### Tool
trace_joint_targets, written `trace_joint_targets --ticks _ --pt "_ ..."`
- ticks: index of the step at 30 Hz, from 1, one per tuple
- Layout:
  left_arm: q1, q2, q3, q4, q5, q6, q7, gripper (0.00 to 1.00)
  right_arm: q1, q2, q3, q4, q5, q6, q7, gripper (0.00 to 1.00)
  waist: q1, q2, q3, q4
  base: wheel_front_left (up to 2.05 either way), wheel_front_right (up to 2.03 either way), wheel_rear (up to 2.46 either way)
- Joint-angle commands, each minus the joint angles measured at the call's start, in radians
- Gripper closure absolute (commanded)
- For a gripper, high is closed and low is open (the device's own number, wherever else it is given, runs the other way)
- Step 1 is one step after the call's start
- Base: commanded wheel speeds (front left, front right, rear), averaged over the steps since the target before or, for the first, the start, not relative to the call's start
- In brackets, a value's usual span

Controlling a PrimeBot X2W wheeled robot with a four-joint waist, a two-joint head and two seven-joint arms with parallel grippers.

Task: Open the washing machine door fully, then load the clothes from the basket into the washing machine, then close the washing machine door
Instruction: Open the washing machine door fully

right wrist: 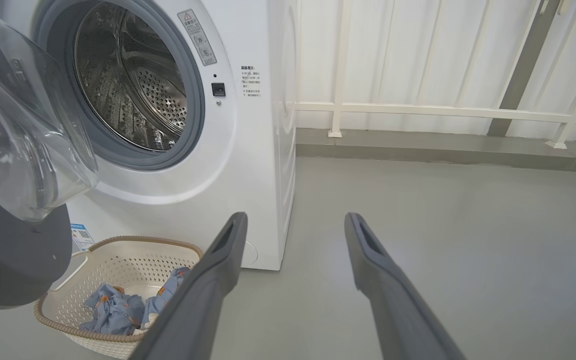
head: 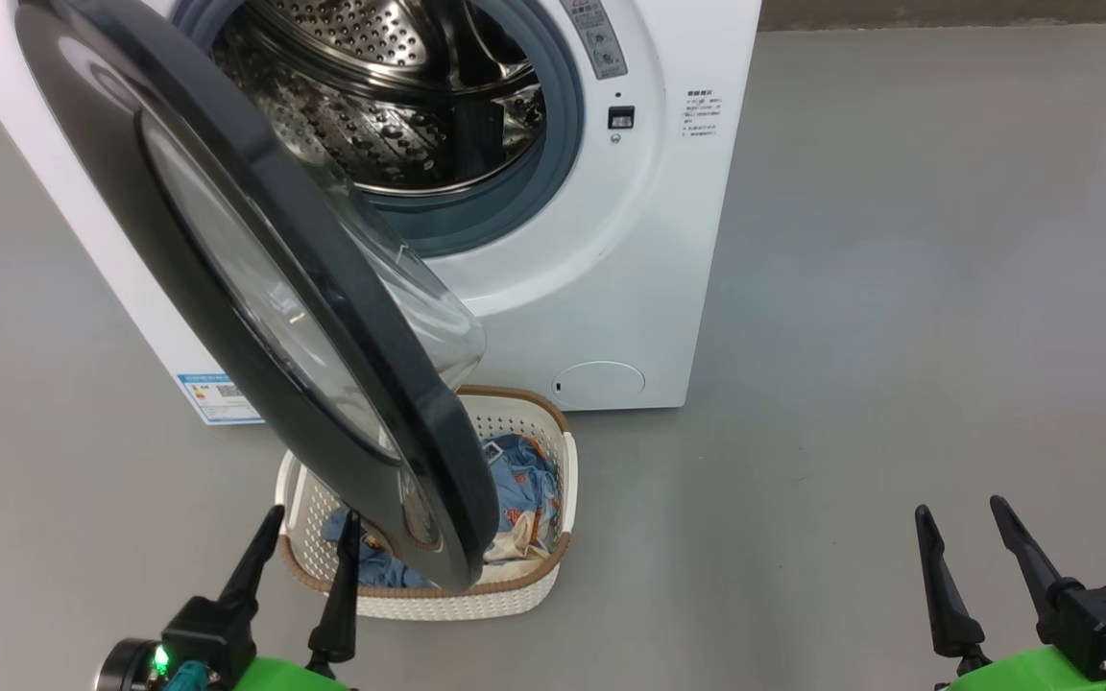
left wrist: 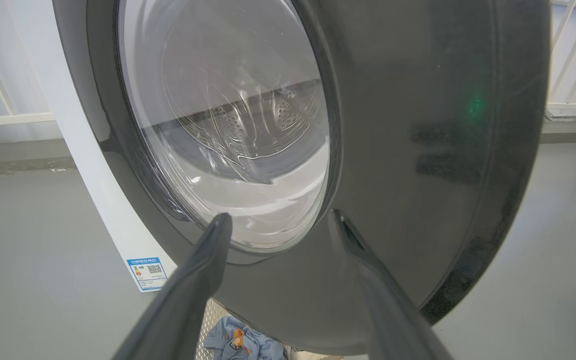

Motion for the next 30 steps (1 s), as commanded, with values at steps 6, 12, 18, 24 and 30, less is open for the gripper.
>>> trace_joint_targets --ticks 6,12,18,24,30 --pt "-0.008 0.016 0.042 -0.015 0.004 -0.004 -0.008 0.0 -0.004 0.003 0.021 -0.015 -0.019 0.002 -0.012 0.0 0.0 0.0 -0.006 -0.008 0.0 0.0 0.0" --pt "-0.009 0.016 0.042 -0.009 0.005 -0.003 -0.008 0.0 -0.008 0.007 0.016 -0.01 -0.029 0.002 -0.013 0.0 0.0 0.0 -0.008 -0.01 0.0 0.0 0.0" --pt "-0.012 0.016 0.04 -0.003 0.001 -0.001 -0.008 0.0 -0.004 0.009 0.012 -0.015 -0.032 0.002 -0.013 0.0 0.0 0.0 -0.008 -0.008 0.0 0.0 0.0" --pt "-0.014 0.016 0.039 -0.003 0.001 0.0 -0.008 0.0 -0.003 0.011 0.005 -0.021 -0.032 0.002 -0.013 0.0 0.0 0.0 -0.005 -0.009 0.0 0.0 0.0" --pt "-0.014 0.016 0.043 -0.005 0.004 0.002 -0.008 1.0 -0.004 0.011 0.004 -0.025 -0.034 0.002 -0.013 0.0 0.0 0.0 -0.004 -0.011 0.0 0.0 0.0"
